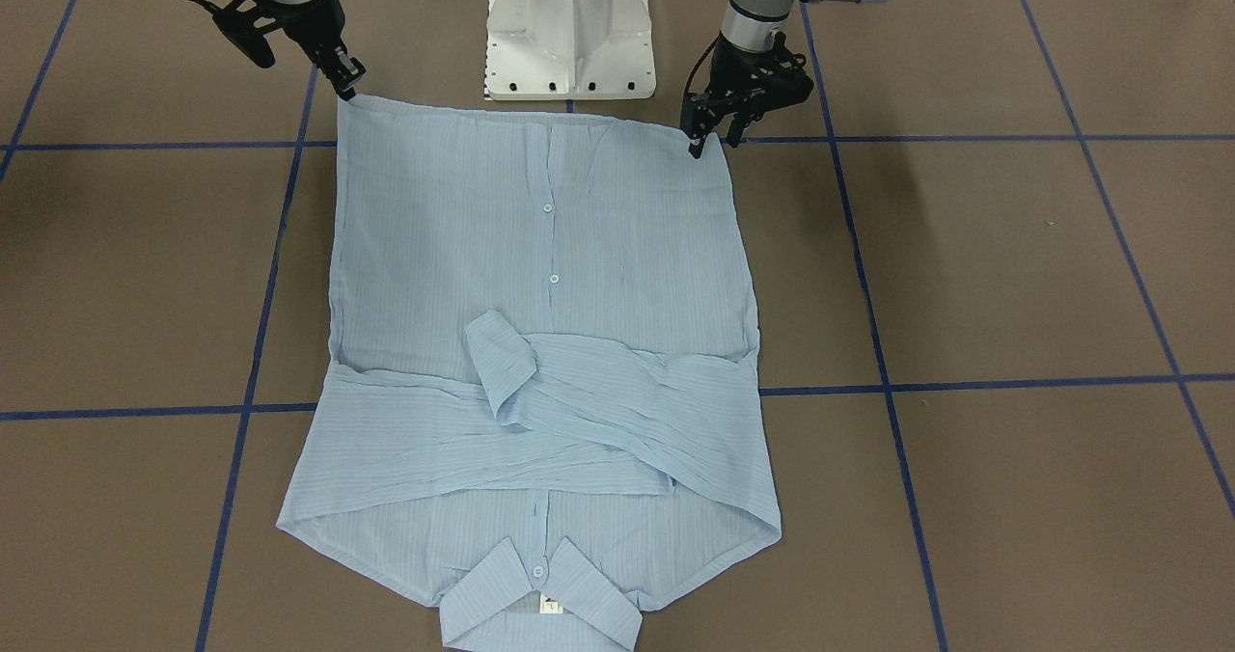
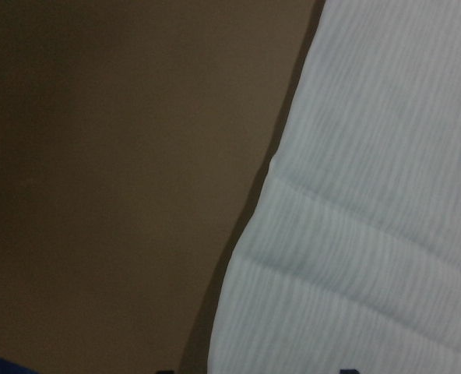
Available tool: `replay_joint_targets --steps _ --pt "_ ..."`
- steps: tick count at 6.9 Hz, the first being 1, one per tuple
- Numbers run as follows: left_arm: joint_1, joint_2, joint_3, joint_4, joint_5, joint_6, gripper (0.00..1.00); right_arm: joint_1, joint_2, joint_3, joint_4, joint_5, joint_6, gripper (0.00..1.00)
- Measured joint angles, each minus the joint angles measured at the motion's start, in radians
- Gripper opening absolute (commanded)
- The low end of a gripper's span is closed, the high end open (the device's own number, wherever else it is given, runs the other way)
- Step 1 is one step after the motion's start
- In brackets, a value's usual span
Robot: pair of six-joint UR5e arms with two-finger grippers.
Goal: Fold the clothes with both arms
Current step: 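Grasp both hem corners nearest the robot with both grippers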
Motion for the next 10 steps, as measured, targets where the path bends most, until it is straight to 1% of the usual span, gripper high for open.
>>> replay_joint_targets --steps 2,3,4,5,10 --pt "0.009 -0.001 0.0 0.0 -0.002 -0.019 0.55 0.001 0.0 0.0 0.0 0.0 0.0 0.0" --pt "0.016 -0.002 0.0 0.0 -0.003 -0.025 0.5 0.001 0.0 0.0 0.0 -0.001 0.0 0.0" --pt "0.025 -0.002 -0.001 0.0 -0.002 -0.034 0.36 0.002 0.0 0.0 0.0 -0.001 0.0 0.0" --pt "0.034 -0.001 -0.002 0.0 -0.002 -0.05 0.0 0.002 0.001 0.0 0.0 -0.001 0.0 0.0" --pt "0.041 0.008 -0.022 0.001 -0.001 -0.07 0.0 0.006 -0.003 -0.001 0.0 -0.001 0.0 0.0"
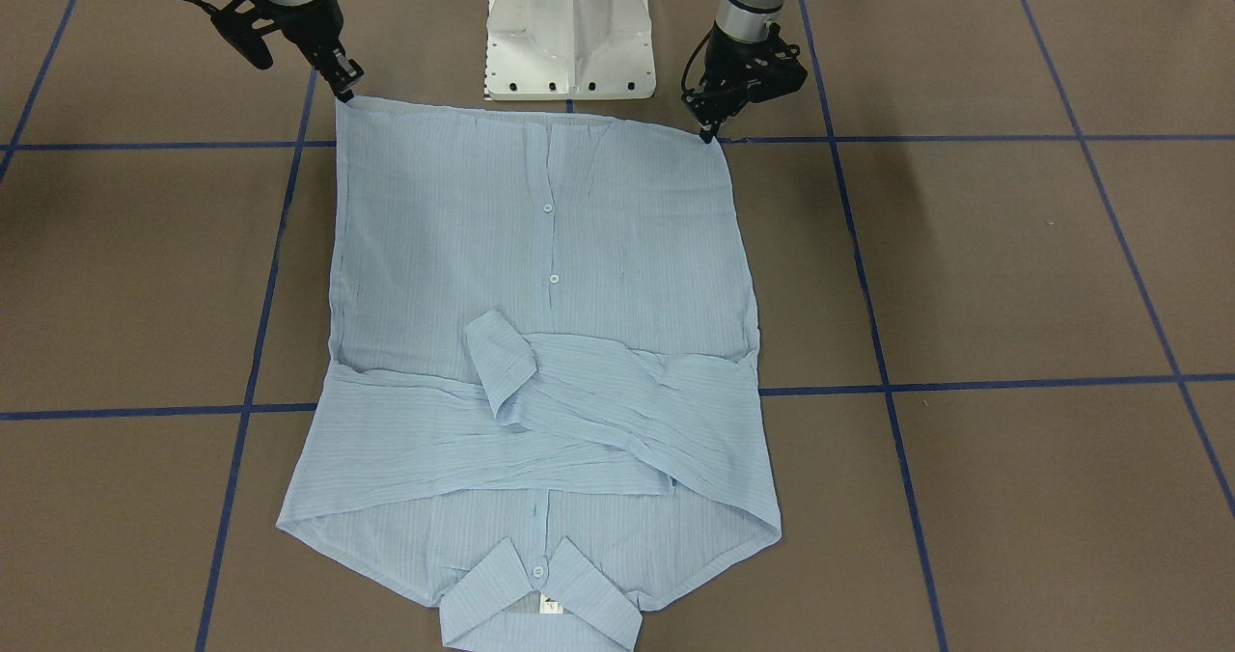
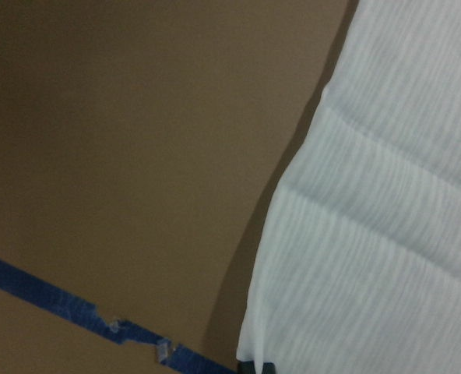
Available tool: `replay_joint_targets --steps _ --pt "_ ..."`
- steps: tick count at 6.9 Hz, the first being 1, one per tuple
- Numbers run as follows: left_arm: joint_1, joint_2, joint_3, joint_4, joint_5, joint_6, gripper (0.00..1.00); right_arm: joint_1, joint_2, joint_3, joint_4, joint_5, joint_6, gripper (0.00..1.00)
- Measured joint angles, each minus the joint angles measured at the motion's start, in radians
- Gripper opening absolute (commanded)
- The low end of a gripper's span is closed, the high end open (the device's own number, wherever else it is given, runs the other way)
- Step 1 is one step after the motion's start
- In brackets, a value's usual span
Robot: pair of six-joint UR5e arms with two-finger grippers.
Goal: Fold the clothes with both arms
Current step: 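Grasp both hem corners nearest the robot with both grippers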
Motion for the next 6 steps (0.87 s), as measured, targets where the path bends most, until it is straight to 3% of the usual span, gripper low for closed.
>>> replay_joint_targets --steps 6 --pt "0.088 0.069 -0.228 0.03 -0.001 -0.185 0.0 0.001 -0.001 0.04 0.003 0.002 -0.014 0.0"
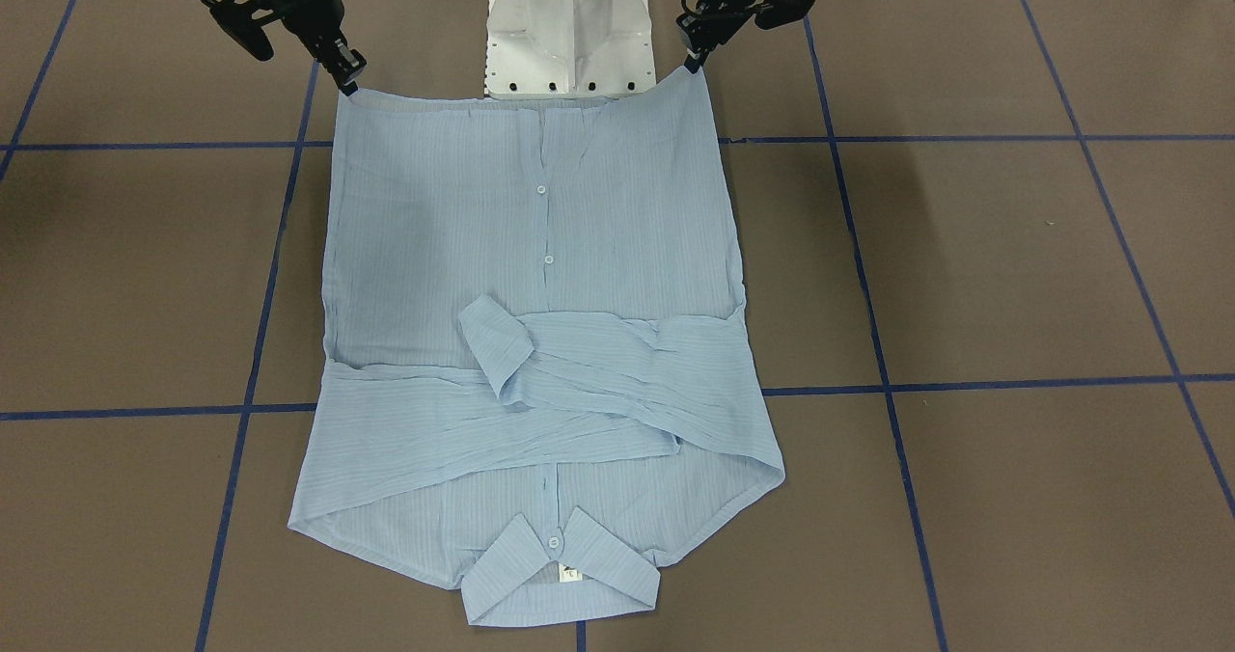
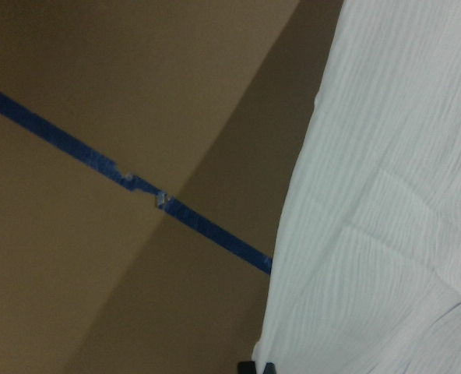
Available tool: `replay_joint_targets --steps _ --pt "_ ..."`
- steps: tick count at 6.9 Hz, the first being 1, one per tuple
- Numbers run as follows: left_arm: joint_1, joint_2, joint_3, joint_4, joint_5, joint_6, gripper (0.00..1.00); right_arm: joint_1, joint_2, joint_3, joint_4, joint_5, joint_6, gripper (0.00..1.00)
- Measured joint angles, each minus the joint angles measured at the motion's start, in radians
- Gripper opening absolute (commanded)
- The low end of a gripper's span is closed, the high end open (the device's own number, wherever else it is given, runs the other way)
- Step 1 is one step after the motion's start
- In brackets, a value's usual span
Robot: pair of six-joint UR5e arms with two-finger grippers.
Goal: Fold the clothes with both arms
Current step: 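Grasp both hem corners nearest the robot with both grippers, then lift the hem with both grippers and fold it toward the collar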
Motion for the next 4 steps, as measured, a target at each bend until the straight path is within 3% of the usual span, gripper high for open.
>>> replay_joint_targets --steps 2,4 --pt "-0.027 -0.01 -0.043 0.0 -0.001 -0.021 0.0 0.057 0.007 0.025 0.0 0.0 0.0 0.0" --pt "-0.15 -0.038 -0.051 0.015 -0.002 0.001 0.0 0.179 0.031 0.036 0.0 0.0 -0.001 0.0"
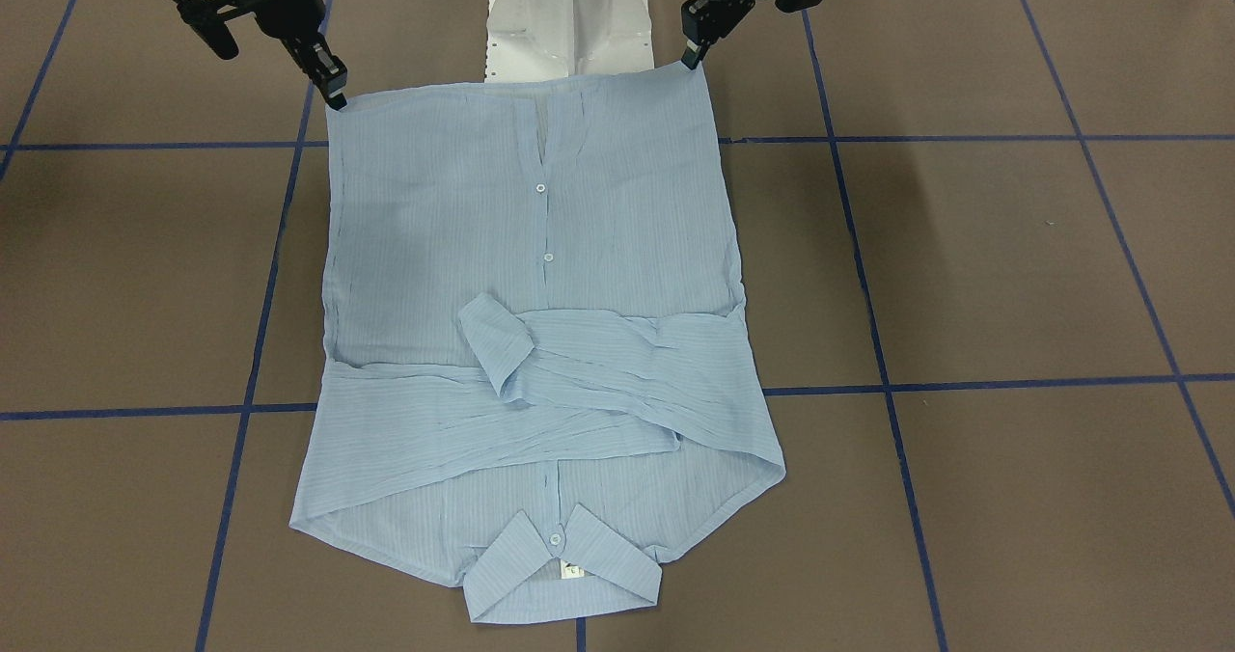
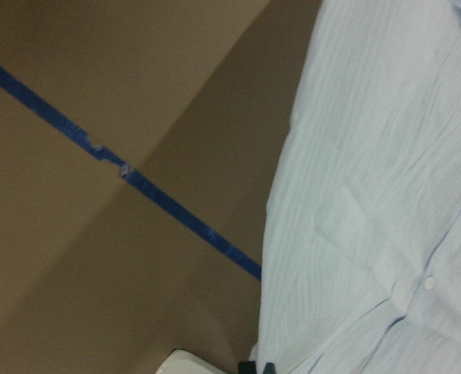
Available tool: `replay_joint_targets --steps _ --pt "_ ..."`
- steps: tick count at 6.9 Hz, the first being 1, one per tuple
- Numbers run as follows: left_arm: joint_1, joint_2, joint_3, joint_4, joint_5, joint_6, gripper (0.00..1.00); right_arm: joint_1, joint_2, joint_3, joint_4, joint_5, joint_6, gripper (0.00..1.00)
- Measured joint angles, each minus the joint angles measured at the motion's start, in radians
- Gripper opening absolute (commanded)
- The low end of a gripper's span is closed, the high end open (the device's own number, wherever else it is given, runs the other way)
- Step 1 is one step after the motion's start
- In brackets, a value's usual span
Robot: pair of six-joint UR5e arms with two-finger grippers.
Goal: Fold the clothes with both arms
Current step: 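Lift the hem with both grippers and fold it toward the collar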
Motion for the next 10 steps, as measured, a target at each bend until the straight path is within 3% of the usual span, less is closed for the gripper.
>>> replay_joint_targets --steps 5,7,10 --pt "-0.312 -0.22 0.122 0.144 -0.152 0.222 0.0 0.235 0.07 -0.052 -0.002 0.069 -0.11 0.0" --pt "-0.389 -0.271 0.205 0.138 -0.209 0.338 0.0 0.308 0.192 -0.182 -0.008 0.089 -0.166 0.0" --pt "-0.469 -0.351 0.42 0.042 -0.22 0.415 0.0 0.44 0.371 -0.388 -0.037 0.14 -0.326 0.0"
